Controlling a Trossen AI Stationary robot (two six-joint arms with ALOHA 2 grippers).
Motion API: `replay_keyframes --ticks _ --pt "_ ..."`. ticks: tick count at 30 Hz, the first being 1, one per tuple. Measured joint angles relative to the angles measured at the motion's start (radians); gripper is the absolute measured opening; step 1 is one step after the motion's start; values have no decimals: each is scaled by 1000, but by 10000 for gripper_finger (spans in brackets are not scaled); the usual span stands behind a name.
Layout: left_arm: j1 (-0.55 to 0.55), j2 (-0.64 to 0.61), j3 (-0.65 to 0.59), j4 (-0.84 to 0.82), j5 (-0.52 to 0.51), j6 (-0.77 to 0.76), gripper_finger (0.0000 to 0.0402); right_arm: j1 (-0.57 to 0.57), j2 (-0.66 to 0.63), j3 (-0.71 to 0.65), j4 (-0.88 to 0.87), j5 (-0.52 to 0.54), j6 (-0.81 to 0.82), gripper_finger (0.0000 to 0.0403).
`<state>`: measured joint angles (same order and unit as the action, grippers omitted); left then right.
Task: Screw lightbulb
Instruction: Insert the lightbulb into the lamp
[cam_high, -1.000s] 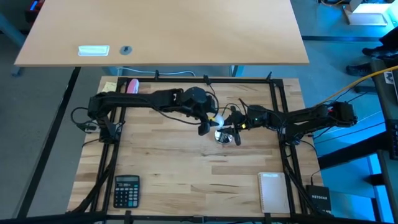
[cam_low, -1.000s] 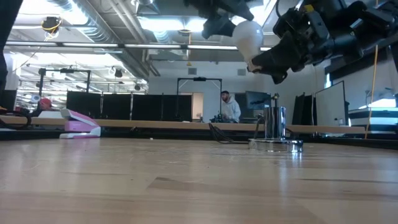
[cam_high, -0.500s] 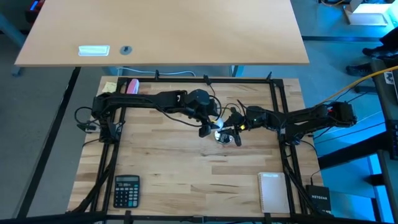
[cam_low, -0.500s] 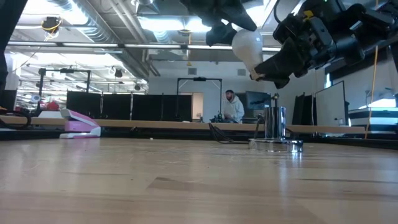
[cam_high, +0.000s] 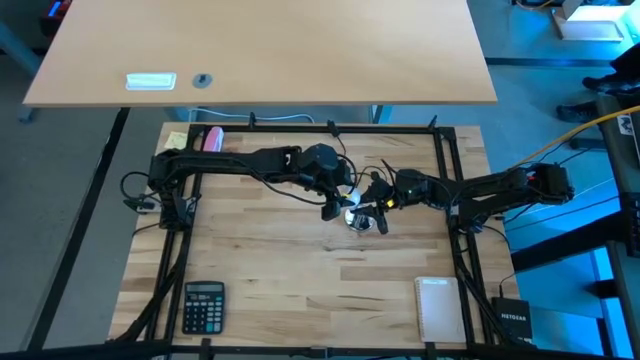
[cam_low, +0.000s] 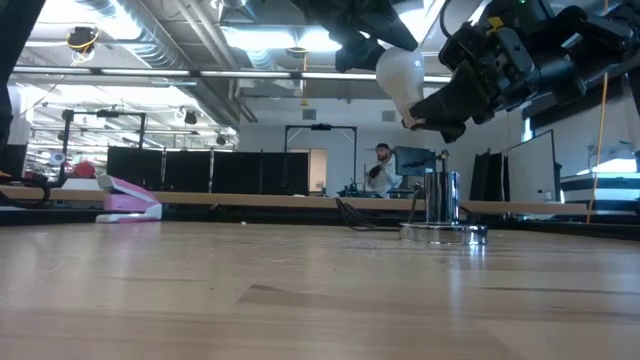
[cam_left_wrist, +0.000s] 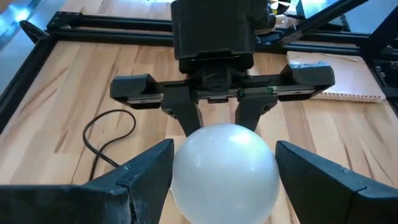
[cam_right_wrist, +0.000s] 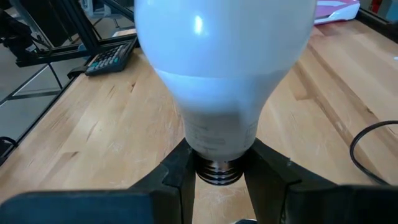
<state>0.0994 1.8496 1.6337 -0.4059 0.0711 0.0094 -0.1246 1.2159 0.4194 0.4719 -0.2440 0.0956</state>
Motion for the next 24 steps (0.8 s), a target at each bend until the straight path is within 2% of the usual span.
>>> replay_keyframes --ticks 7,11,16,24 --pt "2 -69 -1 -6 -21 30 267 1 -2 3 -9 -3 -1 112" --pt "2 -126 -1 -6 -71 71 267 1 -2 3 -14 -3 0 112" --pt "1 -169 -1 36 -71 74 266 1 -1 2 -17 -3 0 112" --pt "1 -175 -1 68 -73 31 266 1 -1 2 -17 -3 1 112"
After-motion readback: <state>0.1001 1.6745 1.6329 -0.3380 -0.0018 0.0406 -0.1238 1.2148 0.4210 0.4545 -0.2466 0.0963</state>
